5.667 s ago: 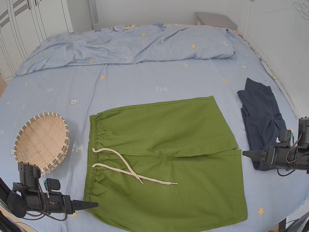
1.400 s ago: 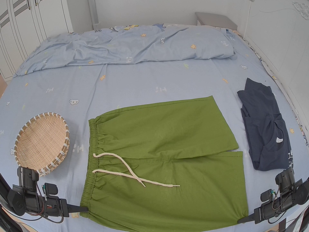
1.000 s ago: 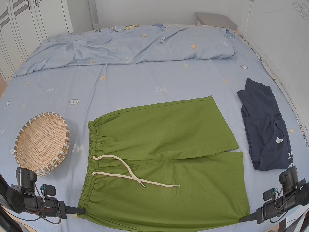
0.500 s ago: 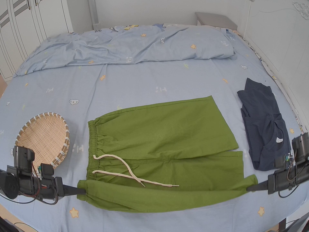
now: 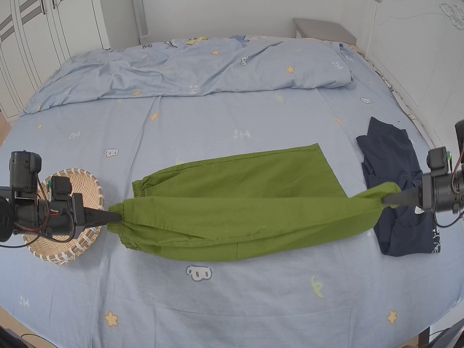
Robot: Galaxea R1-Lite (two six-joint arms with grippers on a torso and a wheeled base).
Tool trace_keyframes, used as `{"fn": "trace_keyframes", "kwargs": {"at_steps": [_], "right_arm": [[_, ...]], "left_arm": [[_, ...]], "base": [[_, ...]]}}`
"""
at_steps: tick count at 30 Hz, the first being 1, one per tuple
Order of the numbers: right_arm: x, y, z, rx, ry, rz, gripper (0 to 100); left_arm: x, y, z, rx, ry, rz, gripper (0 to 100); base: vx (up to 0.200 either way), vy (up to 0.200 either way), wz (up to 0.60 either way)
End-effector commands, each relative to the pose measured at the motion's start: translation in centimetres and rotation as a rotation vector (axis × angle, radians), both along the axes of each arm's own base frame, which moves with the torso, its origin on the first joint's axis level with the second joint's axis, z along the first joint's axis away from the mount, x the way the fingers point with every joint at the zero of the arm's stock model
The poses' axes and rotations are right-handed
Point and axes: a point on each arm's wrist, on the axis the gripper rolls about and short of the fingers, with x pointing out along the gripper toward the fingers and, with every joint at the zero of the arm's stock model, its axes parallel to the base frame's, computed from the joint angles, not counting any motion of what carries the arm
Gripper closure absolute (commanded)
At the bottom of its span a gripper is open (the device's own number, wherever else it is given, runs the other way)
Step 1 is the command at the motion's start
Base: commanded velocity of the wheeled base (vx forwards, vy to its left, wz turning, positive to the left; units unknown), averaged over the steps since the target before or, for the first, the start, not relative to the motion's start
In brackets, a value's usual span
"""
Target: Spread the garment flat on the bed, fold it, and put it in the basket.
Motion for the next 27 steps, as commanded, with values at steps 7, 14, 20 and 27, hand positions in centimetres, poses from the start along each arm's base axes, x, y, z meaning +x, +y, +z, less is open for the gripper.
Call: {"fn": "trace_keyframes", "kwargs": {"at_steps": [7,14,20,27], "right_arm": [[6.9,1.4,4.4,0.025,-0.023,0.002,100],[9.7,1.8,6.3,0.023,-0.042,-0.001,100],[11.6,2.0,6.4,0.021,-0.041,-0.004,100],[11.7,2.8,4.4,-0.003,0.045,0.023,100]], "left_arm": [[5.8,0.9,0.9,0.001,-0.032,0.014,100],[8.1,1.8,0.9,-0.001,-0.038,0.033,100],[8.4,2.1,1.5,0.000,-0.043,0.040,100],[8.8,2.1,1.0,-0.001,-0.030,0.038,100]], "base": [[0.000,0.000,0.00],[0.000,0.000,0.00],[0.000,0.000,0.00],[0.000,0.000,0.00]]}}
